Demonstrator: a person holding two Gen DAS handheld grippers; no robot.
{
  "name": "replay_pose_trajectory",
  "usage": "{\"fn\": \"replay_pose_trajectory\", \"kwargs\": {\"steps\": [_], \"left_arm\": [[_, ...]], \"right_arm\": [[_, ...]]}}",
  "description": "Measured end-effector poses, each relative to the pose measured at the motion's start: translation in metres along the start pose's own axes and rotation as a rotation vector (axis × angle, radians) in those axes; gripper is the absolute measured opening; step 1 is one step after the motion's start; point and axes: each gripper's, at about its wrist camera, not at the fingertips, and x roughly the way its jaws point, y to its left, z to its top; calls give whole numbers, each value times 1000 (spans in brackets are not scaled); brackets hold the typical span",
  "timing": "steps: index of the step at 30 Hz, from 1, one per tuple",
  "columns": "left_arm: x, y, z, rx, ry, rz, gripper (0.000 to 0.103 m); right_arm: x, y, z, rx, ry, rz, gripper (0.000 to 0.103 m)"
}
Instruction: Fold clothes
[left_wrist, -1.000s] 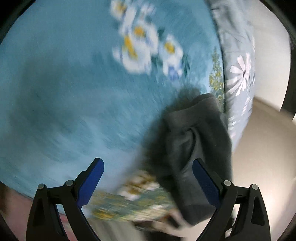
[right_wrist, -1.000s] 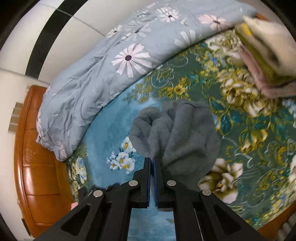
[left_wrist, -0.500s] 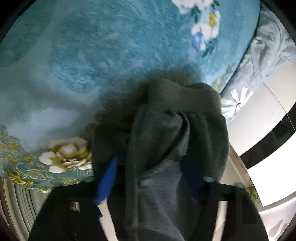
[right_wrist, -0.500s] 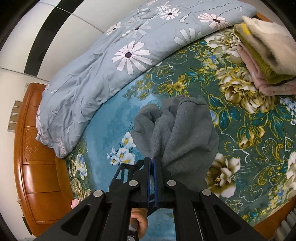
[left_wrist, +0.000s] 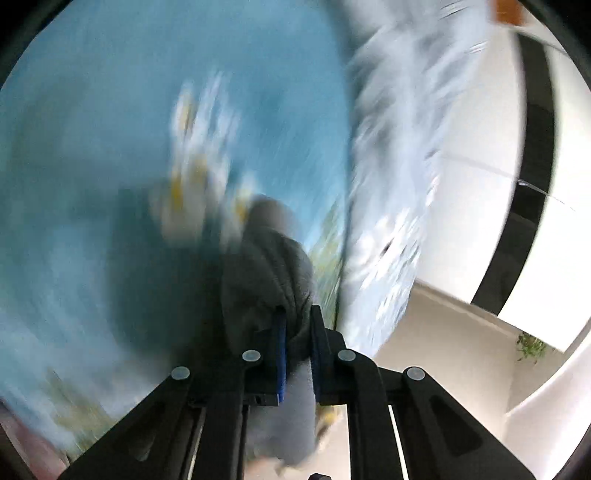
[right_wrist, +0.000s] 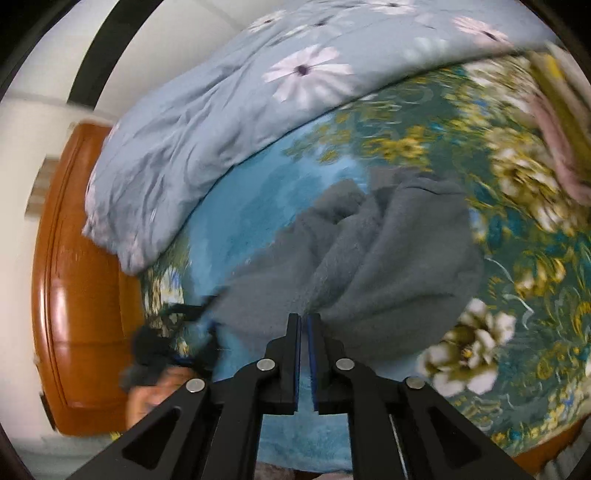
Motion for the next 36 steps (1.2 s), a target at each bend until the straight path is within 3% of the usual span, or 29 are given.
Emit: {"fn": "replay_pose_trajectory", "kwargs": {"steps": [2, 3, 4, 6, 10, 14, 23, 27, 36], "left_arm": [[-46, -18, 22, 46, -90, 22, 10], [-64, -24, 28, 64, -129, 46, 10], [-82, -27, 33, 81, -171, 73, 10], [-119, -18, 40, 105, -272, 148, 10], [-143, 65, 52, 0, -358, 208, 10], [-156, 98, 44, -41, -364, 279, 10], [-136, 99, 29, -51, -374, 351, 10], [-137, 95, 36, 21, -367, 409, 10], [-136, 113, 77, 2, -301, 454, 10]], "right_arm": [[10, 21, 0, -56, -2, 16, 9], [12, 27, -1, -73, 0, 35, 16], [16, 21, -3, -61, 9, 39, 27], [26, 1, -10, -15, 34, 37, 32], [46, -38, -24, 76, 82, 32, 32], [66, -78, -38, 167, 131, 26, 34], [136, -136, -51, 336, 217, 27, 34], [160, -147, -43, 419, 190, 30, 34], [201, -166, -30, 602, 123, 14, 37]]}}
